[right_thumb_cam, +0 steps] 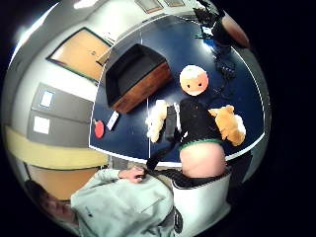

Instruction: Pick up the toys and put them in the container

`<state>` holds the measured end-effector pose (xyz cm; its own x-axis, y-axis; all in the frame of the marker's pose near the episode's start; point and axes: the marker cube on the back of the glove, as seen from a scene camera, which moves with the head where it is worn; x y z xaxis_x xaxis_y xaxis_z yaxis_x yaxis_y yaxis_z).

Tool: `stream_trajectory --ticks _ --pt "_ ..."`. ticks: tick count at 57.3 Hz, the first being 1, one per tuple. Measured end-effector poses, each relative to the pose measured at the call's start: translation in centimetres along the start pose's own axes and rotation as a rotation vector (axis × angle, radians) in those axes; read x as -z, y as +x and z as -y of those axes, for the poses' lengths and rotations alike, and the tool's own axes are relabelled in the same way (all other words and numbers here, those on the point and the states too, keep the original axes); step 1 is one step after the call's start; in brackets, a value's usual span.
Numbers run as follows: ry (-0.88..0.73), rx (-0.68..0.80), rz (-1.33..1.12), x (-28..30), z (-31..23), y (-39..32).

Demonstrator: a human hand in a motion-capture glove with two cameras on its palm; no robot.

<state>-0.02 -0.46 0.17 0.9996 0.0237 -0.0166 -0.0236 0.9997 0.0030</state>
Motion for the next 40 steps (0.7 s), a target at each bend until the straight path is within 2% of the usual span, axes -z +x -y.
stream_trajectory --ticks 15,24,30,40 --pt "-0.061 -0.009 -0.045 -1.0 4.8 -0.4" --pt "-0.058 0.037 -0.063 -3.4 10.4 -0.7" --pt "-0.09 0.027 -0.058 -7.7 13.8 -0.8" --pt "-0.291 0.01 -0.054 -18.6 17.2 0.0"
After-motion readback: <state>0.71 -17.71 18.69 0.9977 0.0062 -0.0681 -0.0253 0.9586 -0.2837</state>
